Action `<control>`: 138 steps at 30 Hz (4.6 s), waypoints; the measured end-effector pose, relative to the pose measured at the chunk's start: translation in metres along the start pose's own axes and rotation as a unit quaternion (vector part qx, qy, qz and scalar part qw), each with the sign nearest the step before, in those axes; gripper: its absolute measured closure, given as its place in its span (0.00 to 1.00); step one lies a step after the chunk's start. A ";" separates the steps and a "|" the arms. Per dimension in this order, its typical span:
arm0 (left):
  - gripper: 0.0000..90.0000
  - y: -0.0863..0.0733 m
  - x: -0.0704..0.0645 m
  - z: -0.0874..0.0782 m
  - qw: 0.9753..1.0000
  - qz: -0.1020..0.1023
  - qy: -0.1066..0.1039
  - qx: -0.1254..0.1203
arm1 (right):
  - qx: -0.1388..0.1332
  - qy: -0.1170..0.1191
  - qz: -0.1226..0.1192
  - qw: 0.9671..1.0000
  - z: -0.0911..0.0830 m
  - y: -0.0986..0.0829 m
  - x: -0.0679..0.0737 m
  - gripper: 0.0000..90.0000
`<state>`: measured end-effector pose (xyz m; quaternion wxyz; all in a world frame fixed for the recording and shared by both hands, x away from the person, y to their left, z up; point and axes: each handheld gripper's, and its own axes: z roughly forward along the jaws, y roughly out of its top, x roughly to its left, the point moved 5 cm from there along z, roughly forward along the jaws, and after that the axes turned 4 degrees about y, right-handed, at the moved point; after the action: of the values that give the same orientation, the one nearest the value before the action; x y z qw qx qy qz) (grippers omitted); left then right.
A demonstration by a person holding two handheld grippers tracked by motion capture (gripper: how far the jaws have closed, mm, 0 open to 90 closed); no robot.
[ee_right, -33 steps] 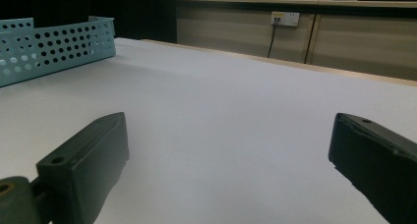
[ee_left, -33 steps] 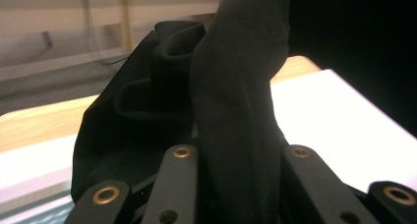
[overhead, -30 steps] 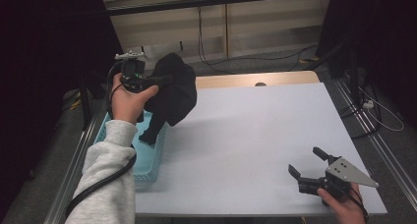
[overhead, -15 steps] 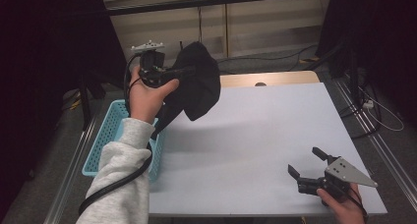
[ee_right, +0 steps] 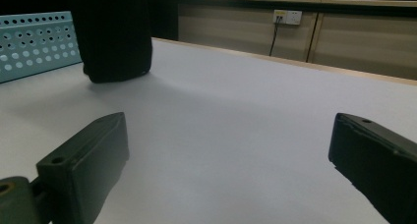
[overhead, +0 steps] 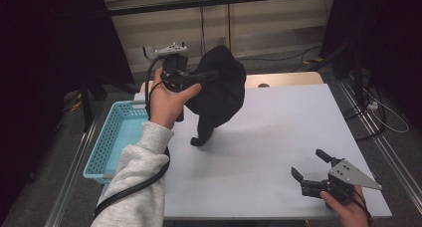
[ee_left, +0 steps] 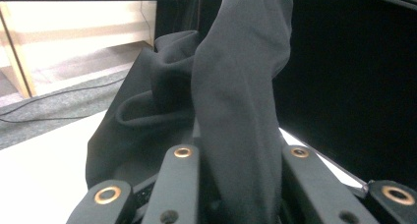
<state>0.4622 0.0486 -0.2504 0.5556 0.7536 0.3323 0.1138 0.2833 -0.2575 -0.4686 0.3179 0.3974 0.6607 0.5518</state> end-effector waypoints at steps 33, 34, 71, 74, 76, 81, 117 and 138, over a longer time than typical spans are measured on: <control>0.25 -0.121 0.041 0.030 0.995 0.049 0.055 0.061 | 0.016 0.011 -0.025 0.999 0.007 0.000 0.007 0.01; 0.24 -0.124 0.041 0.029 0.995 0.053 0.059 0.062 | 0.017 0.013 -0.025 0.999 0.007 0.001 0.008 0.01; 0.10 -0.191 0.049 0.017 0.988 0.070 0.092 0.106 | 0.066 0.037 -0.031 0.997 0.071 0.011 0.022 0.01; 0.10 -0.191 0.048 0.017 0.987 0.073 0.091 0.107 | 0.069 0.039 -0.032 0.996 0.074 0.012 0.022 0.01; 0.10 -0.191 0.047 0.017 0.987 0.074 0.090 0.106 | 0.070 0.041 -0.030 0.996 0.076 0.012 0.023 0.01; 0.10 -0.192 0.047 0.016 0.987 0.074 0.090 0.107 | 0.072 0.050 -0.031 0.996 0.081 0.013 0.027 0.01; 0.11 -0.194 0.047 0.010 0.987 0.074 0.101 0.103 | 0.134 0.120 -0.042 0.983 0.127 0.008 0.066 0.28; 0.13 -0.199 0.043 0.005 0.986 0.077 0.104 0.103 | 0.236 0.174 -0.077 0.953 0.160 -0.003 0.103 0.82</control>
<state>0.4225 0.1039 -0.4427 0.4267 0.8141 0.3396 0.1994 0.3709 -0.0913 -0.5002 0.1363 0.3068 0.8457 0.4148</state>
